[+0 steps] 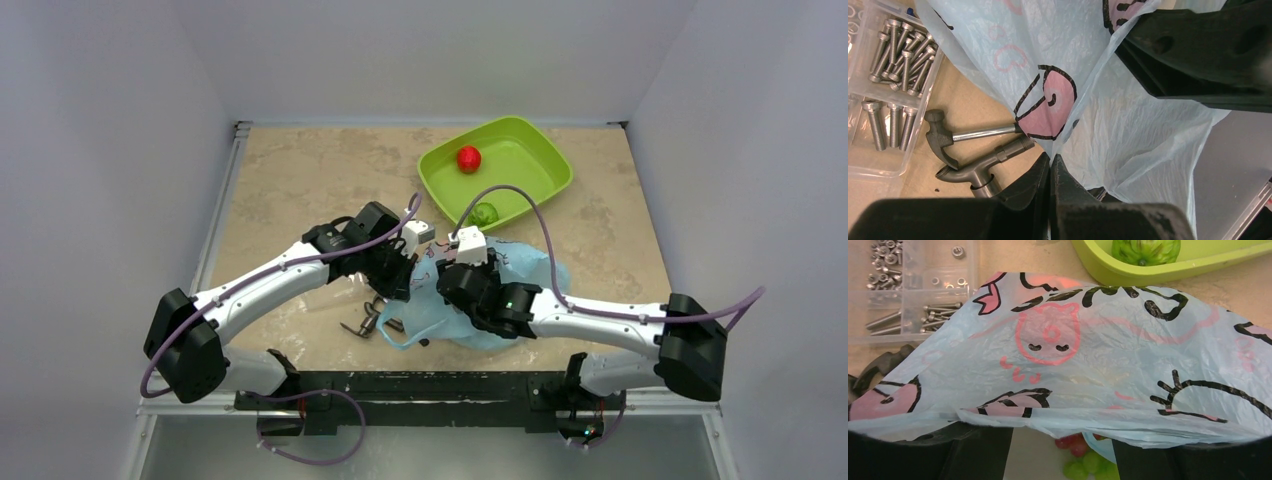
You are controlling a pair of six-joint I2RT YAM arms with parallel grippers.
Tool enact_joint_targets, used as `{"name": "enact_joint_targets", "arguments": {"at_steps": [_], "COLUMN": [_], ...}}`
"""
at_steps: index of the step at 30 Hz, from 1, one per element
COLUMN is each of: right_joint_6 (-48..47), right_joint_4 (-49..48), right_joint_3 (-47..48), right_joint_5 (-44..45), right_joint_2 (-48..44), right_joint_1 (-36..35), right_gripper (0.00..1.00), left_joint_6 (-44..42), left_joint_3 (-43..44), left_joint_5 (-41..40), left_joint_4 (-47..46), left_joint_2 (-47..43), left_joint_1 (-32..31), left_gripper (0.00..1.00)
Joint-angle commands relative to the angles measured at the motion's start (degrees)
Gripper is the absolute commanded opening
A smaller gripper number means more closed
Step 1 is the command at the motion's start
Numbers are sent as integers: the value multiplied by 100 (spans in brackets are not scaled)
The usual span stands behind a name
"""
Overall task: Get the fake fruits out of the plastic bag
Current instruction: Take out the fake fruit from the plastic bag.
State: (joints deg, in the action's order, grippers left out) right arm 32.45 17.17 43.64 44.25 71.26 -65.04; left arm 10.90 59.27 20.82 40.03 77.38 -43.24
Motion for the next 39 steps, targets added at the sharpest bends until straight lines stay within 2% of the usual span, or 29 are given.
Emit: {"name": "enact_joint_targets", "arguments": {"at_steps": [1,7,9,13,18,23,33,39], "right_joint_6": [-192,-265,-274,-313,-514,-992,-1061,-920], "right_joint_4": [-141,-132,-141,-267,-257,-465,-232,-462], "right_joint_3": [369,585,618,611,687,537,313,622], "right_joint_5": [576,824,863,910,874,406,-1023,-1410], "right_joint_2": [360,1057,1189,1281,1049,142,-1612,-2045], "right_joint_1": [-9,-14,-13,-16,-51,-222,-229,-229], "right_gripper": [63,52,40,25,2,0,0,0], "left_joint_6": [-44,-40,-44,-39,-35,-35,-29,-30], "left_joint_3": [160,171,173,173,169,173,204,216], "left_joint_5": [150,173,156,142,153,163,183,194], "left_joint_4": [-37,-35,-32,-30,-30,-30,-13,-1], "left_joint_2": [-33,-24,-31,-39,-32,-36,2,37], "left_joint_1": [-17,-17,-15,-12,-17,-17,-14,-15], "left_gripper": [0,0,0,0,0,0,0,0]}}
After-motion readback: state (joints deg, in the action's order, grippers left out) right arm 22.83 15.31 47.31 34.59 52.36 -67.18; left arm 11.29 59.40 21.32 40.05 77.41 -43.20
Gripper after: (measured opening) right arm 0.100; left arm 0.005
